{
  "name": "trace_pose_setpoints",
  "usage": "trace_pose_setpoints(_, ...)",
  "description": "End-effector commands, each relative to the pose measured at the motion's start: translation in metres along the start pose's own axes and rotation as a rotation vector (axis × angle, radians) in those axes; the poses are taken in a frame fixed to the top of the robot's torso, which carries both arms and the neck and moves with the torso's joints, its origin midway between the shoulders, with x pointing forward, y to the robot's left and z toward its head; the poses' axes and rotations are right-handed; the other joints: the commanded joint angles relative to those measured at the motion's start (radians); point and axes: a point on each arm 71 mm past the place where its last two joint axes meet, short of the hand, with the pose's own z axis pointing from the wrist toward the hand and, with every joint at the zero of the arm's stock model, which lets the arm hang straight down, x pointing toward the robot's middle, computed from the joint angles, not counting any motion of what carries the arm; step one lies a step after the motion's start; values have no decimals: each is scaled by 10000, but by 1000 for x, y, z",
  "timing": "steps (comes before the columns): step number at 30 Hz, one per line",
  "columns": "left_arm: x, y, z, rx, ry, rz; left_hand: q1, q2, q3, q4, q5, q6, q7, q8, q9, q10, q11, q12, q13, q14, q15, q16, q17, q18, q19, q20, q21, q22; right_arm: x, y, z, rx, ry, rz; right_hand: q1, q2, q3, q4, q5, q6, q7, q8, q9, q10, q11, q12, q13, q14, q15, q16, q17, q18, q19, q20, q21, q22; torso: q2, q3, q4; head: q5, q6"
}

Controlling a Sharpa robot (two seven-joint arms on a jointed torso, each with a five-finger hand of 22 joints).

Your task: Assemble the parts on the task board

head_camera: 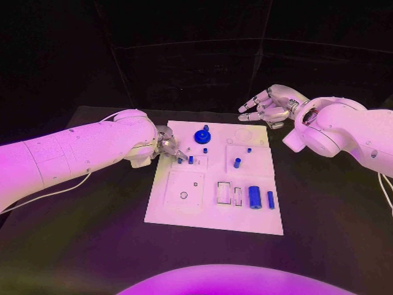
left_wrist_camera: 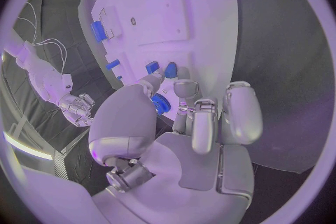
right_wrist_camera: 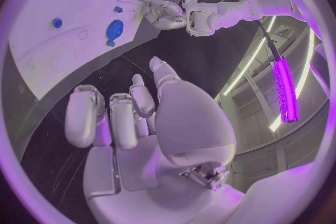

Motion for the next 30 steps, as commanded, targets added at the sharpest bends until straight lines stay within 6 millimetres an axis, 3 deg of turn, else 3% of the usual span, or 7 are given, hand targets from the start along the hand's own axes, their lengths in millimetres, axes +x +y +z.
trace_pose_setpoints(1, -3, 1, -1, 160, -359, -228, -236, -104, -546, 217, -24, -56, 33, 44, 4, -98, 9, -61, -153, 1057, -63, 31, 2634, 20, 16, -41, -58, -86, 0, 2, 0, -108, 39, -17, 92, 30, -10, -40, 5, -79, -20, 50, -4, -52, 19, -33, -12, 530, -73, -47, 227, 135, -45, -54, -45, -10, -2, -9, 17, -20, -7)
trace_pose_setpoints(6, -8, 3, -3, 464, -801, -1034, -175, 151, -1317, 758, -17, -940, 322, -431, -199, -1358, 243, -1541, -2034, 1048, 100, 10, 2601, 82, -133, 31, -412, -492, -1, 1, 0, -104, 34, -19, 77, 27, -21, -32, -3, -81, -18, 50, -4, -48, 21, -27, -7, 530, -72, -49, 226, 136, -46, -55, -49, -15, -4, 4, 11, -16, -10)
trace_pose_setpoints(9, -10, 5, -5, 671, -1007, -1397, 153, 291, -1634, 941, -25, -1670, 666, -912, -466, -1774, 538, -1770, -2174, 1028, 322, -37, 2526, 74, -160, 188, -489, -566, -1, 1, 0, -100, 30, -19, 77, 27, -21, -32, -3, -81, -18, 50, -4, -48, 21, -27, -7, 530, -72, -49, 226, 136, -46, -55, -49, -15, 0, 2, 13, -29, 3)
trace_pose_setpoints(16, -14, 2, -8, 1639, -1268, -2379, 1142, 616, -2127, 1076, 19, -1900, 903, -1147, -787, -2249, 790, -2006, -2456, 799, 549, -563, 1734, 291, -549, 455, -1356, -1567, -1, 1, 0, -83, 6, -22, 77, 27, -21, -32, -3, -81, -18, 50, -4, -48, 21, -27, -7, 530, -72, -49, 226, 136, -46, -55, -49, -15, -7, 7, 15, -42, 12)
trace_pose_setpoints(20, -16, -10, -9, 3066, -1435, -2810, 2480, 951, -2077, 626, 75, -2231, 1162, -1295, -1035, -3459, 1110, -2816, -3023, -480, 803, -2861, -1206, 952, -2266, 691, -4691, -5206, -2, 0, 0, -79, -4, -23, 77, 27, -21, -32, -3, -81, -18, 50, -4, -48, 21, -27, -7, 530, -72, -49, 226, 136, -46, -55, -49, -15, -9, 11, 15, -56, 51)
trace_pose_setpoints(23, -19, -25, -11, 4302, -2024, -2556, 3998, 1091, -1581, -232, 70, -2364, 1362, -1549, -1360, -4327, 1299, -3635, -3689, -2271, 1037, -5421, -4051, 1029, -3084, 915, -5859, -6022, -1, 1, 1, -90, -5, -23, 77, 27, -21, -32, -3, -81, -18, 50, -4, -48, 21, -27, -7, 530, -72, -49, 226, 136, -46, -55, -49, -15, 0, 3, 3, -58, 81)
trace_pose_setpoints(30, -15, -45, -9, 5538, -3531, -532, 4818, 583, -713, -1115, 26, -1536, 1385, -2718, -2481, -4122, 1332, -4605, -5036, -1863, 1070, -5066, -4108, 1075, -2654, 934, -6200, -6322, -1, 2, 2, -124, -1, -22, 64, 31, -30, -24, -5, -82, -17, 51, -5, -38, 22, -12, 4, 531, -71, -48, 230, 134, -42, -54, -47, -8, 1, 10, -16, -79, 117)
